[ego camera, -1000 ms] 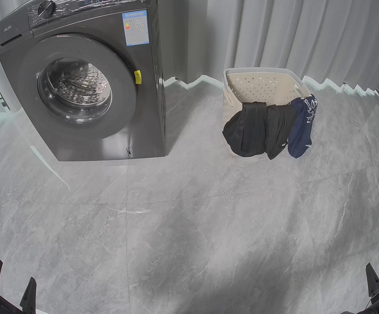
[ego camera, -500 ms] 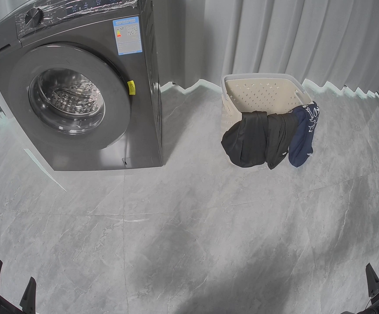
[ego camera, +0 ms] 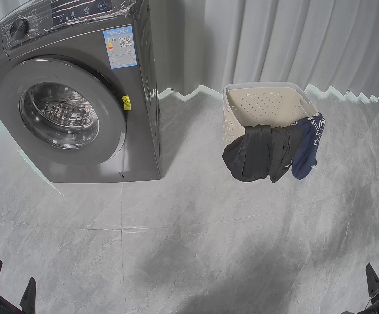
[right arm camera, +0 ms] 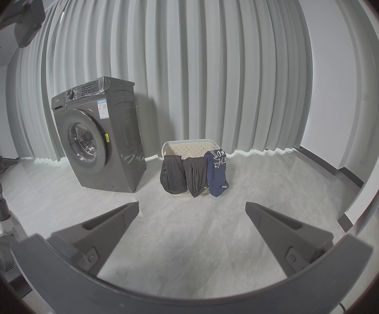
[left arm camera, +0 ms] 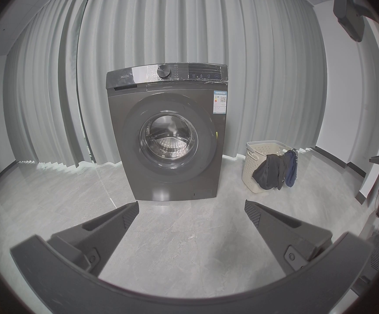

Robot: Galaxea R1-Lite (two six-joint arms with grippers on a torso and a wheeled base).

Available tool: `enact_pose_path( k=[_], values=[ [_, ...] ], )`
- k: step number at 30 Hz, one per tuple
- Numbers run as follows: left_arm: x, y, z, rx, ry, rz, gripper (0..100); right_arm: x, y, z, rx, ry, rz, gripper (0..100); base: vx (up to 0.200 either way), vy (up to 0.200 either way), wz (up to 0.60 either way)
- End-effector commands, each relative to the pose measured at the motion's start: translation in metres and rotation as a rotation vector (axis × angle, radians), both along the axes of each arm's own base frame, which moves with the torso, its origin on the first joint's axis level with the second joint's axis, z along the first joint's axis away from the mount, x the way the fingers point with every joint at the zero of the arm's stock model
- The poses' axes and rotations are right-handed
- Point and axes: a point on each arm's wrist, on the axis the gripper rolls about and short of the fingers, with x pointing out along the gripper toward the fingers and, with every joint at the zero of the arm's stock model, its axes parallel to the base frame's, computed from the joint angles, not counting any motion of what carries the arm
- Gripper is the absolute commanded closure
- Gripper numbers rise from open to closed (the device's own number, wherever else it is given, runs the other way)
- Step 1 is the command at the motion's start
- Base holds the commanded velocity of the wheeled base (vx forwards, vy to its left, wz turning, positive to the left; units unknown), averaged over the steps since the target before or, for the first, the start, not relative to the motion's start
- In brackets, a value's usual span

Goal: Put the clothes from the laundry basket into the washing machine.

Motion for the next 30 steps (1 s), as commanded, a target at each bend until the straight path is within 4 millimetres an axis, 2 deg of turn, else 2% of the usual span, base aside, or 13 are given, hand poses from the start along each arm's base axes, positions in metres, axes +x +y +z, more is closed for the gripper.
enact_pose_path(
  k=[1,9,24,30],
  values=[
    [-0.0002,0.0000,-0.0050,0.000,-0.001,0.001,0,0.0000,0.0000,-0.0048,0.000,0.000,0.001,0,0.000,0.000,0.60],
    [-0.0002,0.0000,-0.0050,0.000,-0.001,0.001,0,0.0000,0.0000,-0.0047,0.000,-0.002,0.002,0,0.000,0.000,0.07],
    [-0.0002,0.0000,-0.0050,0.000,-0.001,0.001,0,0.0000,0.0000,-0.0048,0.000,0.000,0.002,0,0.000,-0.200,0.00],
    [-0.0002,0.0000,-0.0050,0.000,-0.001,0.001,0,0.0000,0.0000,-0.0048,0.000,0.000,0.002,0,0.000,0.000,0.00]
  ],
)
